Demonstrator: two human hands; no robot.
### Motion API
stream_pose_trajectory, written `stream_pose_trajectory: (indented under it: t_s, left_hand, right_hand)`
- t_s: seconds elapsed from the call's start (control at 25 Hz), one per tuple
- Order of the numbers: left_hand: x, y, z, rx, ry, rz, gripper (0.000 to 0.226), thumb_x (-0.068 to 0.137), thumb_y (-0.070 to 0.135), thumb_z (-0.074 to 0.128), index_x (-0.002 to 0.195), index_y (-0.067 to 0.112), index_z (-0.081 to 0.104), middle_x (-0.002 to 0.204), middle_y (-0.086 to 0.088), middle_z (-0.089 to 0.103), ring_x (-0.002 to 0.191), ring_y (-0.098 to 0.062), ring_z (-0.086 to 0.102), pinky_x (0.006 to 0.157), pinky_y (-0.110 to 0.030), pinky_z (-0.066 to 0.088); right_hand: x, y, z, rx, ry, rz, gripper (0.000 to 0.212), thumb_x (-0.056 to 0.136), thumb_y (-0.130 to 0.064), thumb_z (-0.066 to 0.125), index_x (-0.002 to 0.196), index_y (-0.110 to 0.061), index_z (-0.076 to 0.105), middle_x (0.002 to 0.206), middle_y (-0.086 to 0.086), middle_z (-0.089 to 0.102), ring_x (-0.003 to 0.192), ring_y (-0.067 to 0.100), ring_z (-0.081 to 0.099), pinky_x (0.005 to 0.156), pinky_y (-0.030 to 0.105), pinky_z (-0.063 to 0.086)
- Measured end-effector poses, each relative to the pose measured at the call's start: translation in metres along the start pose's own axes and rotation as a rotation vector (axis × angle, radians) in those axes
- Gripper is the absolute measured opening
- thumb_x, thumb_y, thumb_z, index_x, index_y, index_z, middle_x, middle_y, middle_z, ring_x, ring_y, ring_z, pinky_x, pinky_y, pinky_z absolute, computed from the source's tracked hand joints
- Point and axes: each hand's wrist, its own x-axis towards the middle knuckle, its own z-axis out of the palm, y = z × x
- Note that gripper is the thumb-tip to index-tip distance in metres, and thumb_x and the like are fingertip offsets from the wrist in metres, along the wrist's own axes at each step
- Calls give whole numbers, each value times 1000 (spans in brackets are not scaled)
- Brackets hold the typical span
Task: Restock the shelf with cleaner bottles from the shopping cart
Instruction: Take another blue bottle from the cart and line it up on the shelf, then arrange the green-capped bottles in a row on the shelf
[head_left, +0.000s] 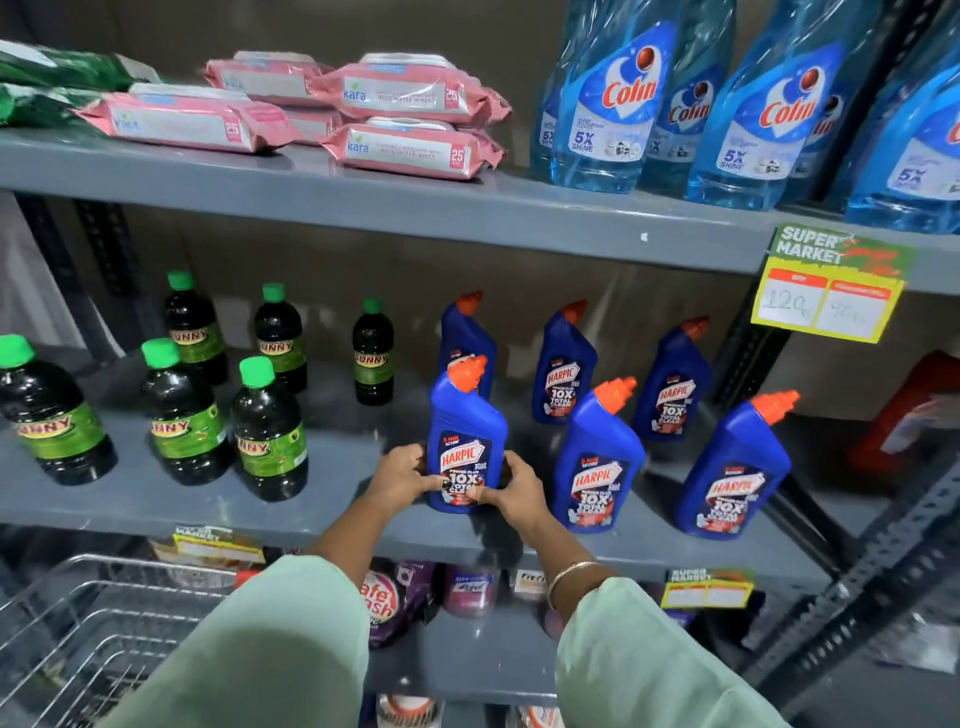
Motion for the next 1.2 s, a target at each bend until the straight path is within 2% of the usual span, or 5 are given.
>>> stream_pose_trajectory:
  t_s: [0.52, 0.84, 0.96, 1.08, 1.2]
  left_hand:
    - [-12, -1, -1, 91, 27, 54, 35, 71, -9, 68, 105, -5, 60, 108, -24, 67, 91, -27, 62, 88, -42, 54]
    - [-20, -8, -3, 36, 20, 41, 36, 70, -5, 72, 103, -8, 59, 105, -20, 67, 95, -33, 65, 85, -42, 55]
    - [-36, -13, -27, -74, 278, -27, 25, 72, 11, 75, 92, 0, 64, 89, -13, 66, 80, -25, 61, 77, -41, 54]
    - [-51, -25, -70, -2, 684, -65, 27, 72, 27, 74, 62, 14, 53, 73, -15, 67, 69, -29, 60, 67, -38, 49]
    - [-60, -35, -113, -41, 924, -10, 32, 67, 18, 78, 79, 9, 50, 83, -19, 58, 74, -26, 52, 69, -38, 44]
  right_hand:
    - [-21, -1, 7, -53, 57, -41, 49, 70, -2, 76, 114, -2, 54, 115, 16, 65, 93, 17, 57, 83, 29, 51]
    - [-26, 6, 17, -178, 218, -5, 56, 64, -16, 82, 107, -4, 47, 111, 12, 56, 100, 24, 57, 89, 41, 51]
    - [-44, 6, 29, -287, 314, 51, 42, 69, -29, 77, 86, -11, 44, 97, 10, 58, 88, 27, 58, 75, 40, 51]
    - [-61, -1, 57, -548, 158, -43, 29, 83, -38, 61, 77, -10, 55, 88, 15, 70, 82, 33, 63, 64, 30, 40]
    - [-59, -28, 104, -514, 4, -198, 19, 82, -30, 63, 77, -12, 58, 90, 13, 71, 86, 31, 63, 65, 31, 39]
